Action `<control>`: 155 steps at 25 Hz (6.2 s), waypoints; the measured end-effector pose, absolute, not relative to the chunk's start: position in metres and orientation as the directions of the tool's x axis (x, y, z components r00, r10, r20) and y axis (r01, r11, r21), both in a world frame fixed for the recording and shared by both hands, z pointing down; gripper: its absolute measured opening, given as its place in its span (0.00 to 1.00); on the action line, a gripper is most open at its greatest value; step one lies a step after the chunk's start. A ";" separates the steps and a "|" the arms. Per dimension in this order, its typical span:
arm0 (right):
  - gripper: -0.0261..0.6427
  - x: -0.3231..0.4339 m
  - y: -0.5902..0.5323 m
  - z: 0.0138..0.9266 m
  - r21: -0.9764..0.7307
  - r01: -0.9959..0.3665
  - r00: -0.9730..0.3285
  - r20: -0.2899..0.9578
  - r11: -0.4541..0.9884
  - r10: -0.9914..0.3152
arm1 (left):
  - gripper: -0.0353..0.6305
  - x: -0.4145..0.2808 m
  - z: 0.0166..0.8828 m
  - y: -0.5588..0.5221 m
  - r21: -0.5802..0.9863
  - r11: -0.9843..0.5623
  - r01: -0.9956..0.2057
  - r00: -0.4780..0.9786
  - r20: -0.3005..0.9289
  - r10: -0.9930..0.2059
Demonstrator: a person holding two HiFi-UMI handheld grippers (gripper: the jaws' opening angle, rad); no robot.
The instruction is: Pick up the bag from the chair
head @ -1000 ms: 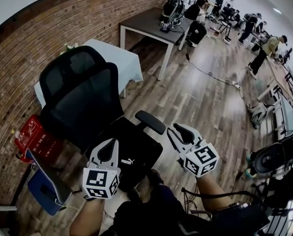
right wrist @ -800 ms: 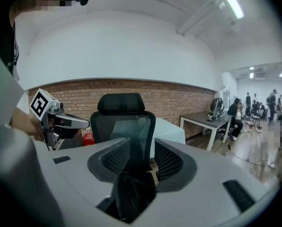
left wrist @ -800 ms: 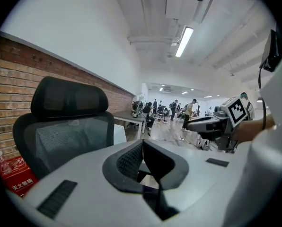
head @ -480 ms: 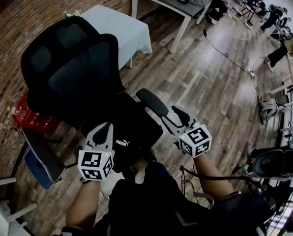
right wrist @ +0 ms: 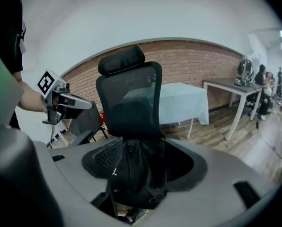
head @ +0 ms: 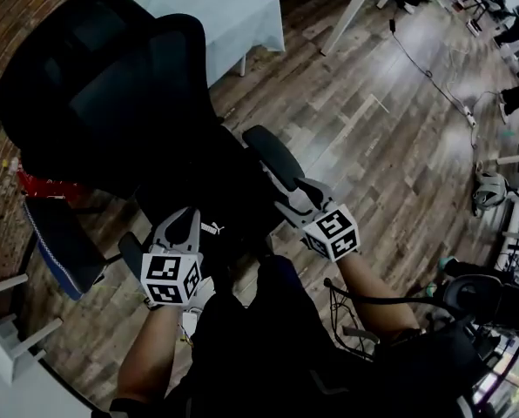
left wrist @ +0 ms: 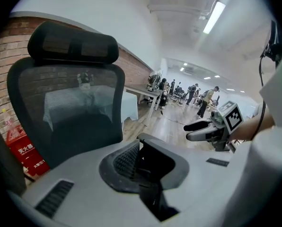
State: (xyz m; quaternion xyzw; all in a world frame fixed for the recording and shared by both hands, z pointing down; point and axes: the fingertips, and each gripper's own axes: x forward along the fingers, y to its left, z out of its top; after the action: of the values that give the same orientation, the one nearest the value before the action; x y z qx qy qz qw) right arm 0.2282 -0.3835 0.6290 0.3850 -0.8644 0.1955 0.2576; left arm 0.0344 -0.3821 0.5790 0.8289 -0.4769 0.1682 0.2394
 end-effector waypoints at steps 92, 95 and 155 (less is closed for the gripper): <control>0.18 0.068 -0.308 0.745 -0.125 -0.647 -0.534 0.779 0.752 -0.330 | 0.09 -0.068 0.600 -0.288 0.280 -0.309 -0.909 0.415 0.535 -0.736; 0.18 0.061 -0.309 0.724 -0.111 -0.660 -0.533 0.767 0.743 -0.358 | 0.08 -0.080 0.586 -0.285 0.279 -0.309 -0.909 0.413 0.507 -0.756; 0.17 0.093 -0.323 0.295 -0.009 -0.716 -0.690 0.162 0.698 -0.706 | 0.07 -0.110 0.315 -0.299 0.146 -0.216 -0.965 0.218 -0.007 -0.976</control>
State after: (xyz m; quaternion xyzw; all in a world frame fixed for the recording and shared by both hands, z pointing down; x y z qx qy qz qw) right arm 0.0927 -0.3230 0.2952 0.3870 -0.9185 0.0355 0.0730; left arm -0.1097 -0.2990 0.3154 0.7784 -0.6235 -0.0485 0.0552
